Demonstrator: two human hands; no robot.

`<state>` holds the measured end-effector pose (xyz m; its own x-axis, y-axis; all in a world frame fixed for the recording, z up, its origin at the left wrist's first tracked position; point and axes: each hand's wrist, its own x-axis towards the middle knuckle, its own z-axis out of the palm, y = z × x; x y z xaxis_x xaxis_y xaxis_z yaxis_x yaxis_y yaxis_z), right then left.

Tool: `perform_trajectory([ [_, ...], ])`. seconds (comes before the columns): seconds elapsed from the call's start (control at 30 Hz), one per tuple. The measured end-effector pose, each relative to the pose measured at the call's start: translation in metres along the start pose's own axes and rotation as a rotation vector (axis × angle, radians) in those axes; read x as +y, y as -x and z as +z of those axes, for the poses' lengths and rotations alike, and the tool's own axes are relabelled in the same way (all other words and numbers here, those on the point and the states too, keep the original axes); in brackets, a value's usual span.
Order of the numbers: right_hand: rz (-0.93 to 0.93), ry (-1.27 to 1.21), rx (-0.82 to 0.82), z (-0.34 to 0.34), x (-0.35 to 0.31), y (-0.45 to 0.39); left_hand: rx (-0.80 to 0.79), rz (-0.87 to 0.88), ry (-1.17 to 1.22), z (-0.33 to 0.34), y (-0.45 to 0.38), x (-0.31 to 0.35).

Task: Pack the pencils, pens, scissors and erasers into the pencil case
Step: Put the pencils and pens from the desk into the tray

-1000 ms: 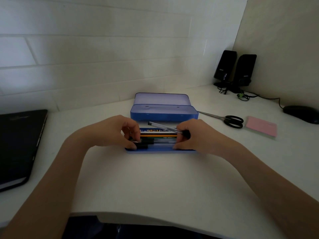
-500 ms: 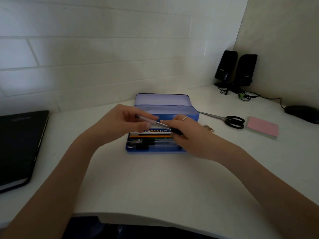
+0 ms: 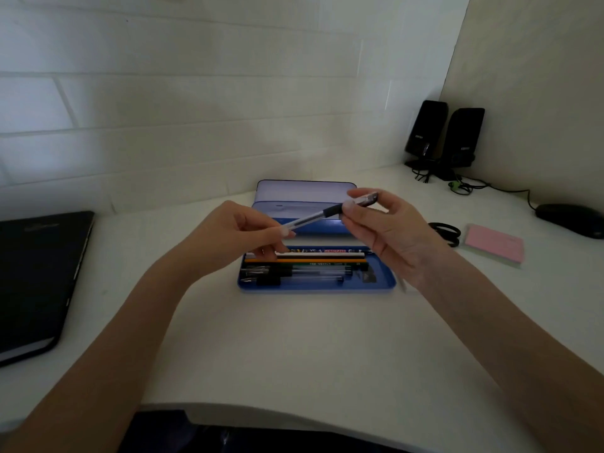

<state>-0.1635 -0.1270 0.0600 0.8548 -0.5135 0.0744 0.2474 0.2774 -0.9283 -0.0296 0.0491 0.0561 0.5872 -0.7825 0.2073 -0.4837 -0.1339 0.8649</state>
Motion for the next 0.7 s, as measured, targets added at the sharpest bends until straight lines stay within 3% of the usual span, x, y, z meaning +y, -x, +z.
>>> perform_trajectory([
  [0.1,0.125,-0.214,-0.051,0.006,0.007,0.001,-0.029,-0.016,0.040,0.013,-0.001,0.001],
  [0.27,0.110,-0.022,-0.127,0.015,0.021,0.002,-0.002,-0.003,0.002,0.026,-0.001,0.000],
  [0.33,0.027,0.135,-0.109,0.013,0.017,0.001,0.104,0.052,0.030,0.025,-0.002,0.001],
  [0.4,-0.111,0.516,-0.149,0.010,0.013,0.003,0.188,0.113,0.133,0.020,-0.002,0.000],
  [0.5,-0.331,1.069,-0.238,0.009,0.012,0.004,0.144,0.135,0.213,0.015,-0.002,-0.001],
  [0.6,-0.304,1.112,-0.274,0.003,0.012,-0.001,0.154,0.077,0.114,0.017,0.001,0.000],
  [0.7,-0.165,1.052,-0.357,-0.005,0.005,-0.002,0.191,0.109,-0.223,0.018,0.014,-0.002],
])
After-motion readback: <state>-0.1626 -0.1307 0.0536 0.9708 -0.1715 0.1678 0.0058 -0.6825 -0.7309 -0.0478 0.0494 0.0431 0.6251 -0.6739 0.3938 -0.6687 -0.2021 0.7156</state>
